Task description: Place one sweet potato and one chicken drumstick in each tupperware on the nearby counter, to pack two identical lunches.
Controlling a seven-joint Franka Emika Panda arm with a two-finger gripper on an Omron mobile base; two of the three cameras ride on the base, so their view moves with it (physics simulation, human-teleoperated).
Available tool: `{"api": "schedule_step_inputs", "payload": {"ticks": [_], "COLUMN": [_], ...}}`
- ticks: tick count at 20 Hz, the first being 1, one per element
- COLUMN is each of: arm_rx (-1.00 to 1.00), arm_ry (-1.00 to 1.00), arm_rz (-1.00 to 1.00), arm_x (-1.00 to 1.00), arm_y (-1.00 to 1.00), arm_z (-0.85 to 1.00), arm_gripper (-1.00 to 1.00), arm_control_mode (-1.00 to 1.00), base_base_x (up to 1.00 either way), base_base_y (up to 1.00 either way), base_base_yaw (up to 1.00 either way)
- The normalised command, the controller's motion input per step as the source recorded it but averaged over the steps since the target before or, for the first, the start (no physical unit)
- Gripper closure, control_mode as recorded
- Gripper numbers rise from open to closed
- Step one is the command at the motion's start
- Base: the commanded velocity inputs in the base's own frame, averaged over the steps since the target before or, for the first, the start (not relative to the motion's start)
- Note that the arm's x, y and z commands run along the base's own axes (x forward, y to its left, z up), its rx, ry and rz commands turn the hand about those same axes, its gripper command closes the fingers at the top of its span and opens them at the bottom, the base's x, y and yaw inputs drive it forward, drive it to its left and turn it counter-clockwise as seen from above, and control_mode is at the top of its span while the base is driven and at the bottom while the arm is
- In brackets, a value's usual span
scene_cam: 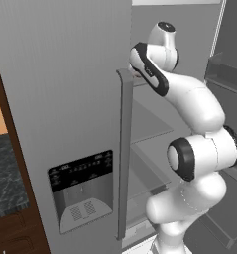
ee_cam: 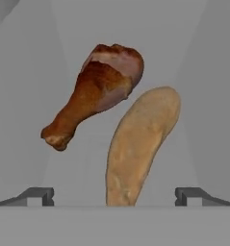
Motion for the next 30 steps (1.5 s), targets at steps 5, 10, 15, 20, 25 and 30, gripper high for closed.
{"api": "schedule_step_inputs", "payload": {"ticks": [5,10,15,20,25,30], "arm_rx": [0.0,0.0,0.0,0.0,0.0,0.0], "arm_ry": [-0.09,-0.06,0.0,0.0,0.0,-0.02], "arm_rz": [0.0,0.0,0.0,0.0,0.0,0.0], "arm_x": [0.52,0.13,-0.01,0.0,0.0,-0.14], "arm_y": [0.0,-0.07,-0.03,0.0,0.0,-0.02], "arm_z": [-0.35,-0.05,-0.02,0.0,0.0,0.0], "arm_gripper": [-1.0,-1.0,-1.0,1.0,1.0,1.0], "arm_control_mode": [-1.0,-1.0,-1.0,-1.0,-1.0,-1.0], "base_base_x": [0.0,0.0,0.0,0.0,0.0,0.0], "base_base_y": [0.0,0.0,0.0,0.0,0.0,0.0], "base_base_yaw": [0.0,0.0,0.0,0.0,0.0,0.0]}}
